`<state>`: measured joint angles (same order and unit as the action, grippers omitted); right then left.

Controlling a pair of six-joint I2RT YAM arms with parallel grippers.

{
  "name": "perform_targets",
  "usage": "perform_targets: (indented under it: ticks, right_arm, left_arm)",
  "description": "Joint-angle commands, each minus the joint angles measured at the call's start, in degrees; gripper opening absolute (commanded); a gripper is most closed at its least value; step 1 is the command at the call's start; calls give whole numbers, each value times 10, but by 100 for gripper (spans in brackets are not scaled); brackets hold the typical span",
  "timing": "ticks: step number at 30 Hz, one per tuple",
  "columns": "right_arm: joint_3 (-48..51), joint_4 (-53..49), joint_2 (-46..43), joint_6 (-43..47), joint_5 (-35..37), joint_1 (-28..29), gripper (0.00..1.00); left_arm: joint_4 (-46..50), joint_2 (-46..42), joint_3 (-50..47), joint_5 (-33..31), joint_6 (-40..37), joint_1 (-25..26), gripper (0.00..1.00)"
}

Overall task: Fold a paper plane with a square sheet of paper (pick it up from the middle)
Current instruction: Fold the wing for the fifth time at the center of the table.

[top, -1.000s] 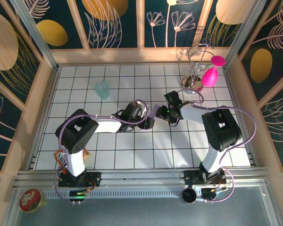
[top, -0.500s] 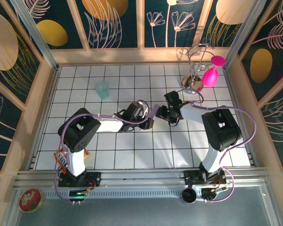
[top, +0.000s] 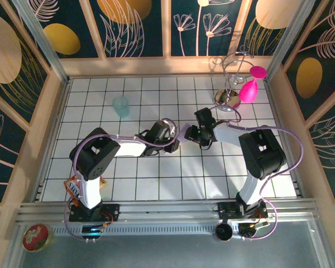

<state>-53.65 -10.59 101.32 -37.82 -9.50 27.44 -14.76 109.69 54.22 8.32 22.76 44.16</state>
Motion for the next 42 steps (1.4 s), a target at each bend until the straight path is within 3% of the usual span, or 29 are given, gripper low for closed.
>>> perform_targets:
  ticks: [1, 17, 25, 29, 34, 42]
  right_arm:
    - [20, 67, 60, 6, -13, 3, 51]
    - [17, 56, 53, 0, -3, -8, 43]
    - [47, 92, -76, 3, -25, -15, 44]
    - [73, 141, -119, -5, -83, -14, 42]
    - [67, 183, -96, -17, -123, 3, 32]
    - [30, 201, -20, -21, -109, 0, 20]
  left_arm:
    - [34, 23, 12, 21, 12, 7, 32]
    - [76, 34, 44, 12, 19, 6, 22]
    - [85, 35, 47, 14, 21, 6, 22]
    - [88, 36, 48, 14, 21, 5, 22]
    - [87, 37, 49, 15, 23, 4, 21]
    - [85, 34, 48, 23, 27, 2, 21]
